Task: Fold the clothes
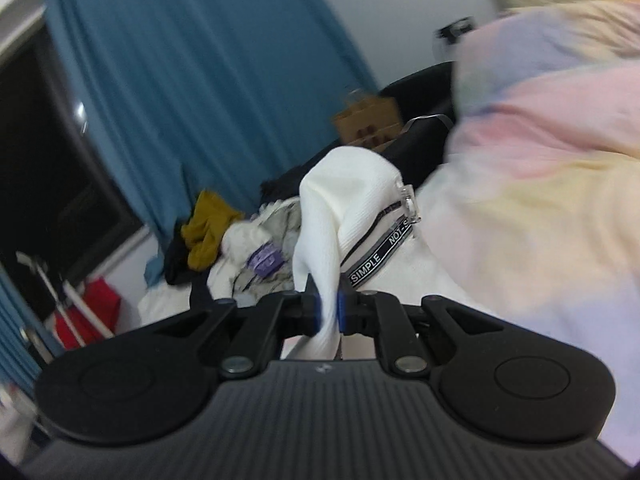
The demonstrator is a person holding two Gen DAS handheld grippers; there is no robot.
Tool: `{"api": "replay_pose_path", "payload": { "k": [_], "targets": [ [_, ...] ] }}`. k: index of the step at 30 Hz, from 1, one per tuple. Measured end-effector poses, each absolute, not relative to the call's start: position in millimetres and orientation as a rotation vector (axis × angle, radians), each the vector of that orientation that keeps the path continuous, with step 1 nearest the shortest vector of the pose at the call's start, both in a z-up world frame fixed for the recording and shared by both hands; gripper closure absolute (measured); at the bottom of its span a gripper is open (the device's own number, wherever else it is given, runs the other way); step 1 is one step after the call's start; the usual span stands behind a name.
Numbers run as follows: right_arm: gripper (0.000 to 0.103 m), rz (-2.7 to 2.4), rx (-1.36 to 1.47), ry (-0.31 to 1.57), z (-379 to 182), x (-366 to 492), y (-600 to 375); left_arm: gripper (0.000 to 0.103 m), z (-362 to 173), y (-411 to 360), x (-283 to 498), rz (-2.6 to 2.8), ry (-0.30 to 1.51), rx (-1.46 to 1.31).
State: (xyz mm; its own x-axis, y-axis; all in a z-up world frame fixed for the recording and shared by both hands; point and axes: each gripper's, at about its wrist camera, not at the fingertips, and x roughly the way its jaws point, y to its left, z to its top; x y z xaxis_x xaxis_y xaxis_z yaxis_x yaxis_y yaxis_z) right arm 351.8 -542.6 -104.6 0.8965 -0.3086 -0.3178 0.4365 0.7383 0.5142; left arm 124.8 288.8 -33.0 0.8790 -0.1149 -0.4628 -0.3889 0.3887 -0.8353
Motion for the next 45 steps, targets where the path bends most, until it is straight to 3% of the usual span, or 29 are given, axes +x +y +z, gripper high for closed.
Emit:
{"api": "replay_pose_path", "payload": {
  "k": [7, 13, 15, 17, 20, 26, 34, 38, 43, 45],
  "targets": [
    [0.09, -0.418, 0.477, 0.384, -160, 462, -512, 0.09, -55, 296, 188, 0.191, 0.54, -1.124],
    [0.07, -0.339, 0.525, 0.346, -167, 455, -513, 0.08, -72, 298, 223, 0.176, 0.565, -1.073],
    [0.061, -0.29, 0.601, 0.339, -164, 443, -523, 0.063, -78, 298, 234, 0.171, 0.574, -1.056],
    [0.047, -0.259, 0.662, 0.324, -160, 424, -529, 0.054, -82, 298, 243, 0.164, 0.579, -1.039],
    [0.041, -0.246, 0.746, 0.28, -157, 380, -534, 0.04, -67, 287, 206, 0.11, 0.534, -1.006],
    [0.04, -0.27, 1.043, 0.232, -187, 279, -543, 0.022, -57, 259, 116, 0.04, 0.484, -1.0],
    [0.041, -0.224, 1.335, 0.374, -241, 242, -557, 0.02, -108, 256, 76, 0.115, 0.623, -1.181],
    [0.041, -0.191, 1.355, 0.362, -255, 256, -559, 0.021, -145, 268, 94, 0.18, 0.645, -1.309],
    [0.041, -0.155, 1.246, 0.34, -261, 288, -561, 0.023, -150, 273, 116, 0.222, 0.556, -1.25],
    [0.041, -0.14, 1.188, 0.31, -258, 299, -563, 0.032, -151, 274, 122, 0.246, 0.513, -1.23]
  ]
}}
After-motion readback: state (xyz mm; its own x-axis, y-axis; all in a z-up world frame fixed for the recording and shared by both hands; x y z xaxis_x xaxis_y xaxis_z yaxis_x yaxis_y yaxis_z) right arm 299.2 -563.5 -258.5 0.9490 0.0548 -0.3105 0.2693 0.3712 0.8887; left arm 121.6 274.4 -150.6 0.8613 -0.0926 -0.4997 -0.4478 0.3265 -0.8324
